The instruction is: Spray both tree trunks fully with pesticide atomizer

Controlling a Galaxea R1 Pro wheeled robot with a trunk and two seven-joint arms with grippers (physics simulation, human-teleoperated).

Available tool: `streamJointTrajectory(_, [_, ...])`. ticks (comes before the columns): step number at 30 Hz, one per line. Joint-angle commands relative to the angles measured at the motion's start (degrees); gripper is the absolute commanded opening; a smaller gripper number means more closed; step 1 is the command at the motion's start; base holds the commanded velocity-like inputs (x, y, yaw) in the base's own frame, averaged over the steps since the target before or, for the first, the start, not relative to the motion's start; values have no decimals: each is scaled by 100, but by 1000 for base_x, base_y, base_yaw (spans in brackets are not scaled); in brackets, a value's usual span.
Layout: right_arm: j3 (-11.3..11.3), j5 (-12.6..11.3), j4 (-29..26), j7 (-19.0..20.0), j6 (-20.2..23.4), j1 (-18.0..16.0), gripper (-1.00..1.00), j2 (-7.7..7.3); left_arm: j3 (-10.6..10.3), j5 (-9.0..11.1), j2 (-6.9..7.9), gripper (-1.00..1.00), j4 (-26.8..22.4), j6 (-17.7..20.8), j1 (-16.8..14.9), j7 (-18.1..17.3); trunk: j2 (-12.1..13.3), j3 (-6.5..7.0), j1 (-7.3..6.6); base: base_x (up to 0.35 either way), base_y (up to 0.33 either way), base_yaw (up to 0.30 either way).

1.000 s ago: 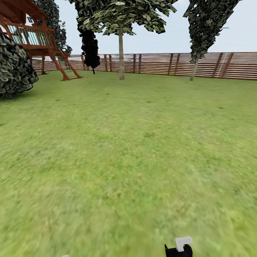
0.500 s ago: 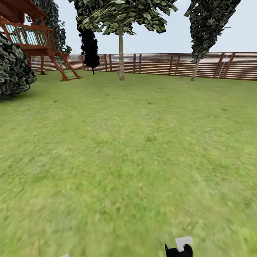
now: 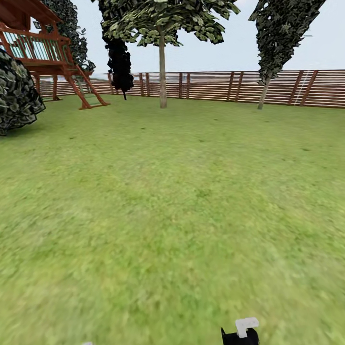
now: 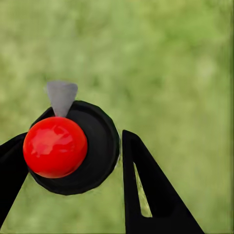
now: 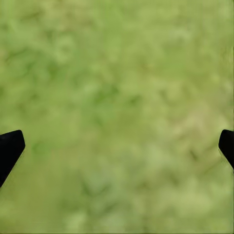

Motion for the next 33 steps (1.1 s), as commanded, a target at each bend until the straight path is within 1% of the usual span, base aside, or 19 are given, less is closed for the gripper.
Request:
streamJointTrajectory(1, [50, -43, -2, -16, -13, -2, 100, 0, -50, 23, 1, -100, -1, -13, -2, 32, -2, -5, 3, 340, 0, 0])
streamJointTrajectory(7, [50, -52, -8, -16, -15, -2, 100, 7, -50, 23, 1, -100, -1, -14, -2, 32, -2, -5, 3, 340, 0, 3])
streamJointTrajectory(12, [50, -53, -5, -16, -15, -2, 100, 10, -50, 23, 1, -100, -1, -14, -2, 32, -2, -5, 3, 340, 0, 98])
streamJointTrajectory(33, [50, -53, 0, -16, -14, -2, 100, 10, -50, 23, 1, -100, -1, -13, -2, 32, -2, -5, 3, 340, 0, 2])
